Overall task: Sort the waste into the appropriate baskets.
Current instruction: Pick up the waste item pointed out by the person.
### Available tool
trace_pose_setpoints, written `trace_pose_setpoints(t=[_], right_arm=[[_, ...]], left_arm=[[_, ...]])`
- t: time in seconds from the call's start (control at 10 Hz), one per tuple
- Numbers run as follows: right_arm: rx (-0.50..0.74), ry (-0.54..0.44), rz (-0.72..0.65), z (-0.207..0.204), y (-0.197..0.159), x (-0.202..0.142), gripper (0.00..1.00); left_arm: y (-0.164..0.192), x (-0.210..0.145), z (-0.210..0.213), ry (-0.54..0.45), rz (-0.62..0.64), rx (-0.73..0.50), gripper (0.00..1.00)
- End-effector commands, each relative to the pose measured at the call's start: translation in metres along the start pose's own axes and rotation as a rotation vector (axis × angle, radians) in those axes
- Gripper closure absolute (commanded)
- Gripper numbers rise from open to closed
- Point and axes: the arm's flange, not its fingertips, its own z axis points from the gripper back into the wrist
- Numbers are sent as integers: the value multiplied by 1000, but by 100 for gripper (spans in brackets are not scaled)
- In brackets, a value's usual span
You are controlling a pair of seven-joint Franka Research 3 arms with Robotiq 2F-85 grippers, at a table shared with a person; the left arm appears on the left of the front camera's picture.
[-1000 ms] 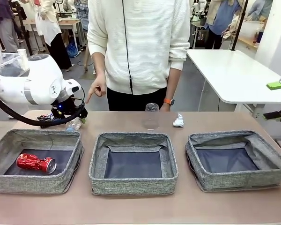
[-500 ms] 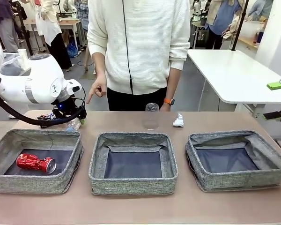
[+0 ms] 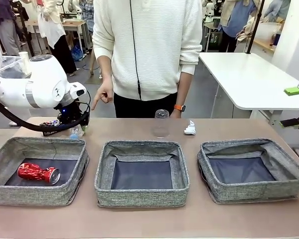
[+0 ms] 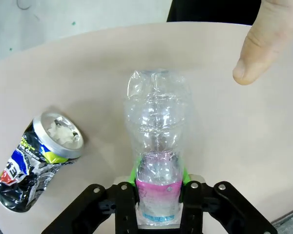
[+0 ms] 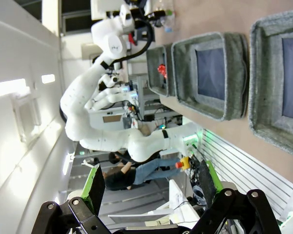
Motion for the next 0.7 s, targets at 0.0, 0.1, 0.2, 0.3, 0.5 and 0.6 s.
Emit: trace_pose_setpoints(t=[0.0,0.1,0.2,0.3,0.5,0.6], right_arm=[[7,3,-9,1,5,1,0],[7,3,-9,1,5,1,0],[7,3,-9,1,5,1,0],[7,3,-9,1,5,1,0],[7,3,-9,1,5,1,0],[7,3,-9,1,5,1,0]], left_arm=[[6,-3,2,15,8,-13,90],[7,-3,4,10,18,-14,90],[8,-3,7,2,26,-14,90],[9,-5,14,-5,44,-16,90],[10,-13,57,-60,110,-11,90],[7,-26,103,-116,158,-9,90]])
